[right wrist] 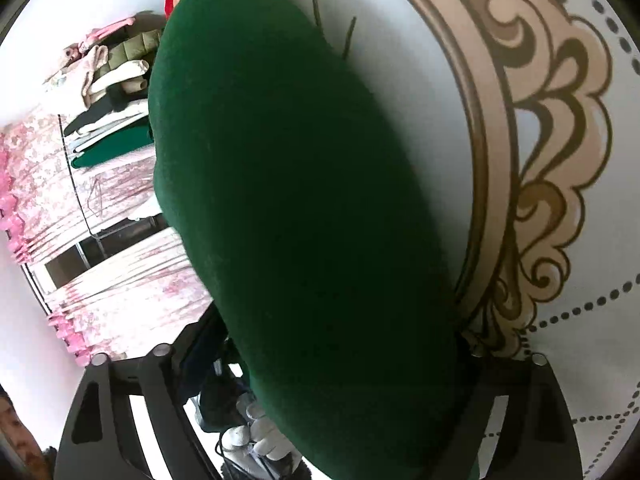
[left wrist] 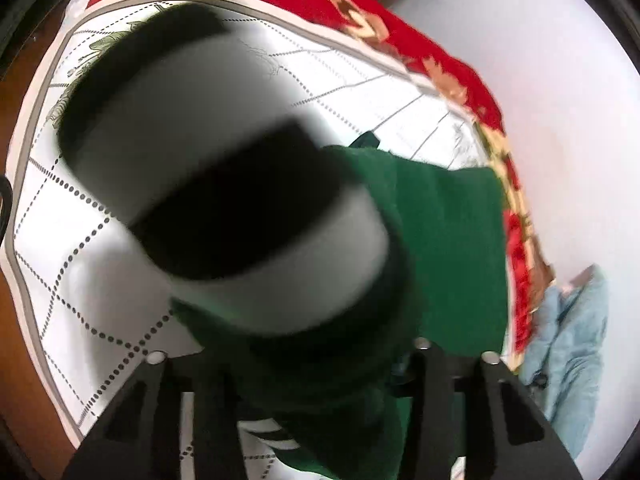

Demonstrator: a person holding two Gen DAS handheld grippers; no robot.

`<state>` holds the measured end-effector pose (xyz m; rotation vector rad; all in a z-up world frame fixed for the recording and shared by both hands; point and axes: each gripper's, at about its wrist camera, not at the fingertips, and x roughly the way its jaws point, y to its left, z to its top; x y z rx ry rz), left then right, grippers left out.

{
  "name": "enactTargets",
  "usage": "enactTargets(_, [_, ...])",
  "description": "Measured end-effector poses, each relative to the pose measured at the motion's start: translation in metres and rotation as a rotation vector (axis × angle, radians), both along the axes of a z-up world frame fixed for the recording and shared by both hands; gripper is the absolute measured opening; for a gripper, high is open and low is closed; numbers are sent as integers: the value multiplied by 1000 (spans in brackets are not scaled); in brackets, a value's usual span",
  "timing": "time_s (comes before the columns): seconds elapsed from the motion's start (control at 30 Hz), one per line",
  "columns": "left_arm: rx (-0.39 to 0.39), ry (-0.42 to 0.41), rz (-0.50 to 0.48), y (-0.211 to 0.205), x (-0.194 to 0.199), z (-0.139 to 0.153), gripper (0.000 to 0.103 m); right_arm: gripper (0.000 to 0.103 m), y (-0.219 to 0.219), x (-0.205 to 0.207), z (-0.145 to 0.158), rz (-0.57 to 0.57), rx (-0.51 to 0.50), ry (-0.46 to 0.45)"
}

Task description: Fold large clothes

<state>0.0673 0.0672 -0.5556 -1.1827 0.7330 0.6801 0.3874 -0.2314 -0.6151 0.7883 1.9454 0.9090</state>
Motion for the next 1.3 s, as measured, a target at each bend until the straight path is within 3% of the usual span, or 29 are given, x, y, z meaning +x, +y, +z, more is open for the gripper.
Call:
enactTargets(0.13, [-9, -42, -17, 5, 1, -3, 38, 79, 0, -3, -4, 13, 13, 2])
enactTargets(0.17, [-19, -51, -20, 8, -2, -7, 44, 82, 3, -2, -6, 20, 21, 7])
enactTargets(0.2, [-36, -58, -21, 11, -4, -12, 59, 87, 5, -1, -7, 22, 25, 9])
enactTargets(0.23, [-76, -91, -17, 15, -2, -22, 63, 91, 9, -1, -8, 21, 37, 10])
enactTargets(0.3, [-64, -114, -4, 14, -3, -26, 64, 103, 16, -2, -9, 27, 47, 8])
enactTargets(0.37, [-11, -113, -11, 14, 5, -22, 63, 103, 29, -2, -5, 49, 19, -17])
enactTargets(0.43, [31, -110, -3, 16, 11, -13, 40, 102, 36, -3, 2, 59, 25, -66])
enactTargets(0.5, [53, -110, 3, 21, 14, -3, 32, 61, 39, -3, 12, 52, 4, -118])
enactTargets(0.6, [69, -104, 1, 24, 23, 16, 27, 45, 43, -2, 30, 8, 23, -155])
enactTargets(0.7, [103, -101, -16, 26, 35, 43, 25, 39, 46, 0, 62, -14, 42, -221])
enactTargets(0.93, [196, -144, -83, 29, 74, 118, 24, 37, 40, 25, 134, -33, 118, -358])
enactTargets(1.07, [229, -163, -146, 36, 131, 148, 24, 37, 16, 53, 169, -75, 161, -407])
enactTargets(1.3, [240, -269, -281, 23, 228, 166, 24, 37, -18, 136, 218, -208, 177, -498])
